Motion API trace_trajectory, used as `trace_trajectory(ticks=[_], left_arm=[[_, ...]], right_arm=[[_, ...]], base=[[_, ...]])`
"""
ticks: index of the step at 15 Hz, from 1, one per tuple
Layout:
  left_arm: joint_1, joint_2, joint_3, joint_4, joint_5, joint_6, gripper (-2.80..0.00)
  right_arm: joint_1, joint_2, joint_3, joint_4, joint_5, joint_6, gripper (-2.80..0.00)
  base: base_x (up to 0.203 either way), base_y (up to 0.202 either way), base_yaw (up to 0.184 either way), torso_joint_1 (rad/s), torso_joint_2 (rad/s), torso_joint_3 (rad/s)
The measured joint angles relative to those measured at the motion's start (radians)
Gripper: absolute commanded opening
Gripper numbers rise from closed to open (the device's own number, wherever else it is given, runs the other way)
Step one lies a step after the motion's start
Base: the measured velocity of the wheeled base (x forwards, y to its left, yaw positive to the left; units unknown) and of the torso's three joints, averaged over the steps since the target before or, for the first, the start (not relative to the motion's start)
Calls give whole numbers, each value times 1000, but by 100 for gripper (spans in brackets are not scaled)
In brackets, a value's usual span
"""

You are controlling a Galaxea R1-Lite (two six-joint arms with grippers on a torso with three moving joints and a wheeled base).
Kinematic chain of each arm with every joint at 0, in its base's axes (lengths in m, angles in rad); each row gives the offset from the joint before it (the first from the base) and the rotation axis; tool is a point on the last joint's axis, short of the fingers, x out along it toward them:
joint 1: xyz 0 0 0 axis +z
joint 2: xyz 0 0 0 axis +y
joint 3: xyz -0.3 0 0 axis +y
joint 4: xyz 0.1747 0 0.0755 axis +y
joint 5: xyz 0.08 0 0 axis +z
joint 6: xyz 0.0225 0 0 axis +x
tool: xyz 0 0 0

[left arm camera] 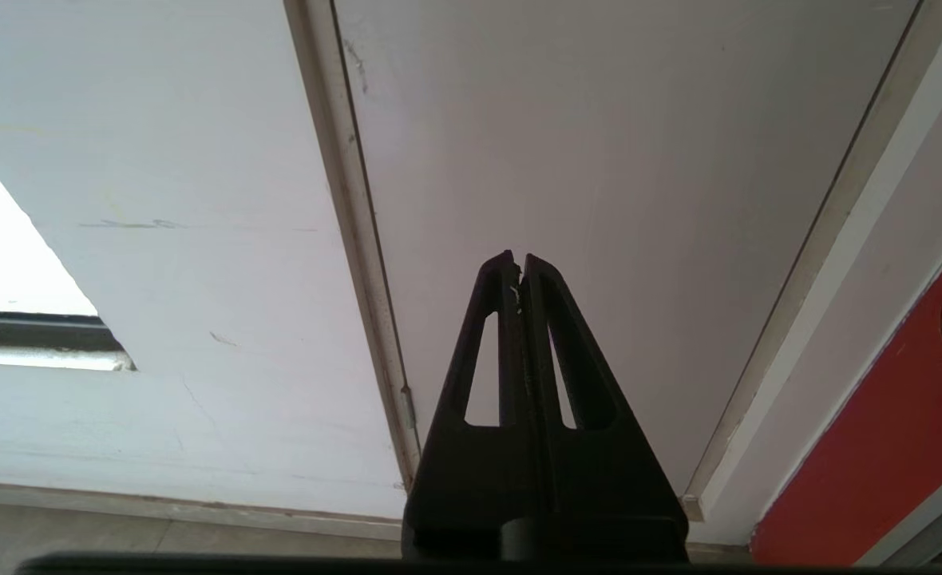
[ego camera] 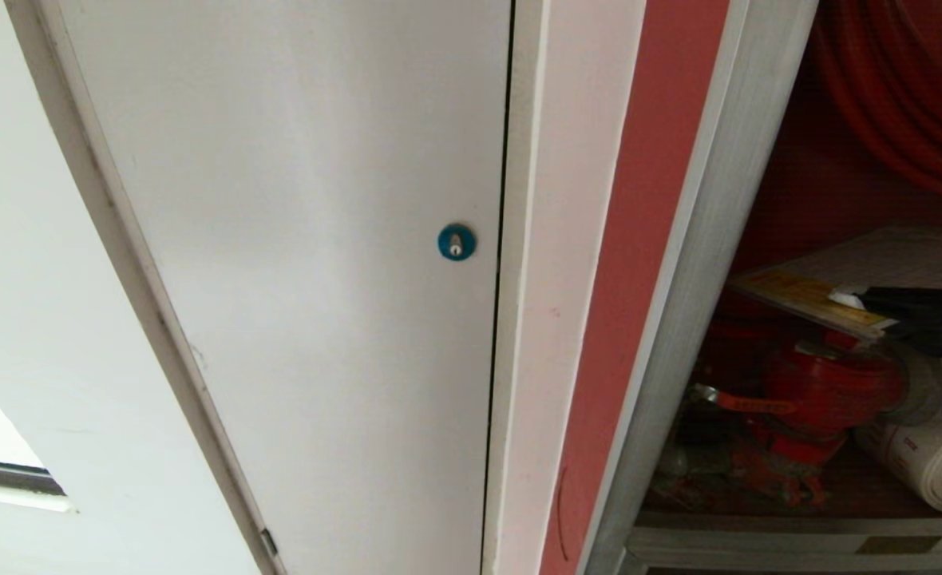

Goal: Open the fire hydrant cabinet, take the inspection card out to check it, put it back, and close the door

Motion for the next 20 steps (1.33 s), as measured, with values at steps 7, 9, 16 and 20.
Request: trace_trajectory(ticks=[7,9,16,20], left_arm=[[0,0,0,0,0,0,-280],[0,0,0,0,0,0,-280],[0,0,0,0,0,0,-280],[0,0,0,0,0,0,-280]], right_arm=[[-106,65,-47,-34,113,10,-280],[-128,75,-50,-35,160,31,-280],[-160,98,-62,-85,222,80,-280],[-183,119,-62,-94,239,81,-280]], base=[[0,0,0,0,0,0],[0,0,0,0,0,0],[0,0,0,0,0,0],[0,0,0,0,0,0]])
